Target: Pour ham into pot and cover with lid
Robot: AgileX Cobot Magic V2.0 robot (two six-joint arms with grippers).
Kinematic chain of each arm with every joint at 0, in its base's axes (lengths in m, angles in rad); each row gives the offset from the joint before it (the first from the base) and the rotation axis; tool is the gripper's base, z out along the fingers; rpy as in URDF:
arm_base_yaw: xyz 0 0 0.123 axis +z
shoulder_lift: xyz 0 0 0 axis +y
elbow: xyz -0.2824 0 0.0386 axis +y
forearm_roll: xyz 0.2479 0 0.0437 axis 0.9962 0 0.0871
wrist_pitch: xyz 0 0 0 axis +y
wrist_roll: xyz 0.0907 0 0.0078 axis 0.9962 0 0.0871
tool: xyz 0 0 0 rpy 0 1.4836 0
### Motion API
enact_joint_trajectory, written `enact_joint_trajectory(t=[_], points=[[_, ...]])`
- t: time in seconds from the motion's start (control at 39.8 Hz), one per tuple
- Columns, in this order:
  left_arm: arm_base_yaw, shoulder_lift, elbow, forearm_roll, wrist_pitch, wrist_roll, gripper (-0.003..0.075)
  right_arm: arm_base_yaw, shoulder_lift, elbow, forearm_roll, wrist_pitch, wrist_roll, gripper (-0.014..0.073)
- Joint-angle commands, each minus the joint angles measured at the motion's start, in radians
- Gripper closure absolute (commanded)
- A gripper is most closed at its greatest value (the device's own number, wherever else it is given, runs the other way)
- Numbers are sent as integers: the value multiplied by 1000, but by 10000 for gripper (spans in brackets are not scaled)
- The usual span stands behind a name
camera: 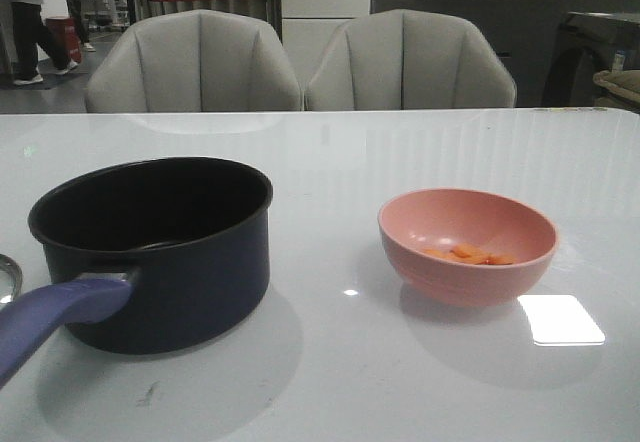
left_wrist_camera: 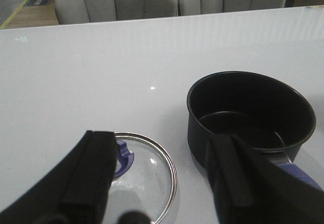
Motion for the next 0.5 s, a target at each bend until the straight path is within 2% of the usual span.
enact_joint_trajectory(t=[0.0,0.15,0.18,0.3,0.38,0.48], points=[[-8,12,-26,7,-91,-4,292,2,42,-41,23,-75,-1,451],[-8,12,-26,-2,-91,-4,292,2,63,-48,35,-33,-1,419],[-8,12,-26,-2,-91,-4,292,2,66,-53,35,-20,-1,398],[-8,12,-26,-2,-91,-4,292,10,104,-96,35,46,-2,168],[-8,12,-26,-4,-91,-4,292,23,139,-119,36,52,-2,62],[-8,12,-26,-11,-91,-4,292,35,214,-168,54,81,-2,41]])
